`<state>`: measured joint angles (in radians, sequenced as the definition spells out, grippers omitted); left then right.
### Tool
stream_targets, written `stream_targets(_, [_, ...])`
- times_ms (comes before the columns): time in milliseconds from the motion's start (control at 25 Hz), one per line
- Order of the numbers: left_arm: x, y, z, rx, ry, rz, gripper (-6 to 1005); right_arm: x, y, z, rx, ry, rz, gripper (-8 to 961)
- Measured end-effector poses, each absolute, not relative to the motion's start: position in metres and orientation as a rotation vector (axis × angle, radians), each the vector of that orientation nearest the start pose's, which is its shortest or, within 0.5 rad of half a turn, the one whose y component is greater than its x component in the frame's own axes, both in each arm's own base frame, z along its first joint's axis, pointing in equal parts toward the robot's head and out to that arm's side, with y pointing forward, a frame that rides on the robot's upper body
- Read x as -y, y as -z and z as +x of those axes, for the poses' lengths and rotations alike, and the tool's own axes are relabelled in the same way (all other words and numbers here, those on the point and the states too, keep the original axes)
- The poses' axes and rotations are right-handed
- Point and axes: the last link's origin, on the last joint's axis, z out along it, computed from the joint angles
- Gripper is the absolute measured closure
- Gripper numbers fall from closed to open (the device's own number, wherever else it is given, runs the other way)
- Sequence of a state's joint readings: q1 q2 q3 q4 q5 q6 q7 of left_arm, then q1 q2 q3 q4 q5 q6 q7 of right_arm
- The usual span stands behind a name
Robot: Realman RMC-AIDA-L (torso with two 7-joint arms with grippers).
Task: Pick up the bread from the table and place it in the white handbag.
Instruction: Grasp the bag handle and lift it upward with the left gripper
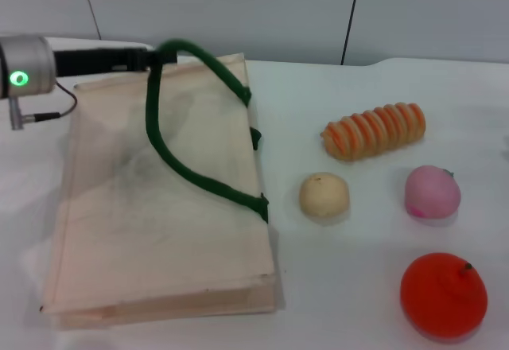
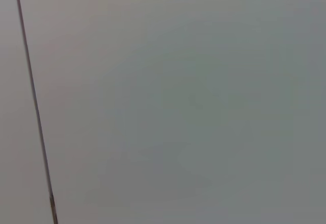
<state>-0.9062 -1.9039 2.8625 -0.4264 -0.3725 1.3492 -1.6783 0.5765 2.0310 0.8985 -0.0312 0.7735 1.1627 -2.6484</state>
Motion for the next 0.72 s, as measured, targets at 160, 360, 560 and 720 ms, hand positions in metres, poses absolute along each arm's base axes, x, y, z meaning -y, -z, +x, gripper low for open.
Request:
stream_targets(160, [-0.414, -0.088, -0.26, 1.05, 0.9, -2.318, 844, -0.367, -0.022, 0.332, -0.665, -0.812, -1.605, 76])
stream_targets(360, [-0.399, -0.112, -0.249, 0.942, 1.069, -2.379, 852, -0.366, -0.022, 0.332, -0.665, -0.813, -1.608, 75])
stream_targets(560, [-0.388, -0.13, -0.234, 0.813, 1.203, -2.442, 851, -0.365, -0.019, 0.33, -0.653, -0.813, -1.642, 75])
stream_targets(720, [-0.385, -0.138, -0.229, 0.779, 1.246, -2.467, 852, -0.368, -0.014, 0.323, -0.647, -0.83, -1.705, 75])
